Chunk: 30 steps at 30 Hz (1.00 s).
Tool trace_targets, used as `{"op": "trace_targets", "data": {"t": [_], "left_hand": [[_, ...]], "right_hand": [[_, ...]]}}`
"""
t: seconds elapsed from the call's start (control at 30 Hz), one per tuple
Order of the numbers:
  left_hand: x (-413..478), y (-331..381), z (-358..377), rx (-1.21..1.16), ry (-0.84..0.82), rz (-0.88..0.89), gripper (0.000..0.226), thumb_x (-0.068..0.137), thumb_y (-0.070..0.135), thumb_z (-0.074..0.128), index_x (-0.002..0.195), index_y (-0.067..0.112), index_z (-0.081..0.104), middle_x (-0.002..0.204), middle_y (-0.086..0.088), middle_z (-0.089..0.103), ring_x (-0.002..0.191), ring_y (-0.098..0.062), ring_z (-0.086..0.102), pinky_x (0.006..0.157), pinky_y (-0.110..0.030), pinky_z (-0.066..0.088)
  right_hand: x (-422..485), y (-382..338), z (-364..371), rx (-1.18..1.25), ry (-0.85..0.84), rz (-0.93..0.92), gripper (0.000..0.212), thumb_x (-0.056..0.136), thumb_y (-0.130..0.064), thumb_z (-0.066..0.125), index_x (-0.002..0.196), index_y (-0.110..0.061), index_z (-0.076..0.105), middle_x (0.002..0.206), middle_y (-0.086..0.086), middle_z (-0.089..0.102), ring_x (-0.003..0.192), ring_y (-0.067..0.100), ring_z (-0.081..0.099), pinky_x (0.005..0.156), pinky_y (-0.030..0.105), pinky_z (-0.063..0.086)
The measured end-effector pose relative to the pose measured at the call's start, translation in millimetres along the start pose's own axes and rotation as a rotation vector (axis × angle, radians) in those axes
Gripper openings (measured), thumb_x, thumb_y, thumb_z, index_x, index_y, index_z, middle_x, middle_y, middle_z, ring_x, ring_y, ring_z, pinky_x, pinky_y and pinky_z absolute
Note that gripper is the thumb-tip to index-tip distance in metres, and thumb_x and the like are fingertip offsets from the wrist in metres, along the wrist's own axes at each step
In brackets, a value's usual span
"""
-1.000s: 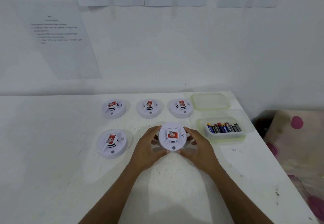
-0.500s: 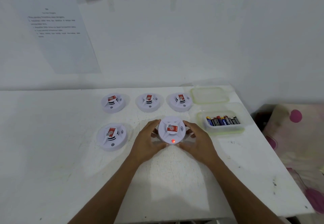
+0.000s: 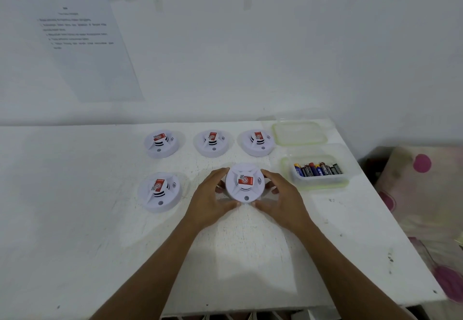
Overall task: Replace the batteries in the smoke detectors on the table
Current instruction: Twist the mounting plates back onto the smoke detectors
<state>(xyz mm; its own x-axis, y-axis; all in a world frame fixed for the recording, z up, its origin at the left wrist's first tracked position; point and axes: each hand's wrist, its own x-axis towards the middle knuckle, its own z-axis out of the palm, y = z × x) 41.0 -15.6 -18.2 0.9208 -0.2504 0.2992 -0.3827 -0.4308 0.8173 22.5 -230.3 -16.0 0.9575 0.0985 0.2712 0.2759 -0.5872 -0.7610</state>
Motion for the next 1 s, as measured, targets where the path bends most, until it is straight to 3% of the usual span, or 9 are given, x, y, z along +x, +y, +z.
{"op": "trace_targets", "data": {"t": [0.37,0.57,0.67,0.83,1.0], "left_hand": [[1,-1,0,0.026,0.001,0.0,0.068,0.072,0.029,0.085,0.129,0.037,0.048,0.121,0.026,0.055,0.105,-0.001,0.057,0.082,-0.011,0.049],[0,-1,0,0.033,-0.003,-0.006,0.067,0.072,0.031,0.083,0.129,0.038,0.048,0.121,0.026,0.055,0.105,0.0,0.057,0.082,-0.01,0.048],[0,-3,2,0.05,-0.013,-0.008,0.067,0.071,0.037,0.08,0.132,0.03,0.051,0.124,0.019,0.057,0.108,-0.003,0.056,0.085,-0.012,0.048],[0,-9,4,0.101,-0.012,-0.039,0.077,0.072,0.045,0.077,0.14,0.025,0.049,0.134,0.011,0.056,0.118,-0.008,0.052,0.097,-0.027,0.049],[-1,-8,3,0.1,-0.019,-0.043,0.076,0.072,0.042,0.079,0.14,0.025,0.049,0.133,0.011,0.056,0.117,-0.007,0.052,0.096,-0.026,0.048]], "right_hand": [[0,1,1,-0.004,0.002,-0.014,0.07,0.071,-0.041,0.082,0.133,-0.024,0.052,0.117,-0.015,0.063,0.095,0.0,0.059,0.079,0.013,0.046],[-1,-3,-1,0.001,0.006,-0.016,0.067,0.071,-0.035,0.083,0.131,-0.025,0.053,0.114,-0.016,0.063,0.094,-0.001,0.059,0.077,0.007,0.043],[-1,-3,-1,0.003,0.004,-0.008,0.067,0.071,-0.033,0.083,0.13,-0.025,0.053,0.113,-0.016,0.062,0.095,-0.003,0.058,0.076,0.004,0.042],[0,-5,-1,0.021,-0.007,0.024,0.065,0.07,-0.029,0.084,0.128,-0.029,0.053,0.111,-0.019,0.062,0.096,-0.003,0.057,0.078,0.004,0.042],[-1,-6,-1,0.022,-0.01,0.022,0.063,0.071,-0.027,0.084,0.127,-0.028,0.054,0.11,-0.02,0.062,0.097,-0.005,0.056,0.077,0.002,0.041]]}}
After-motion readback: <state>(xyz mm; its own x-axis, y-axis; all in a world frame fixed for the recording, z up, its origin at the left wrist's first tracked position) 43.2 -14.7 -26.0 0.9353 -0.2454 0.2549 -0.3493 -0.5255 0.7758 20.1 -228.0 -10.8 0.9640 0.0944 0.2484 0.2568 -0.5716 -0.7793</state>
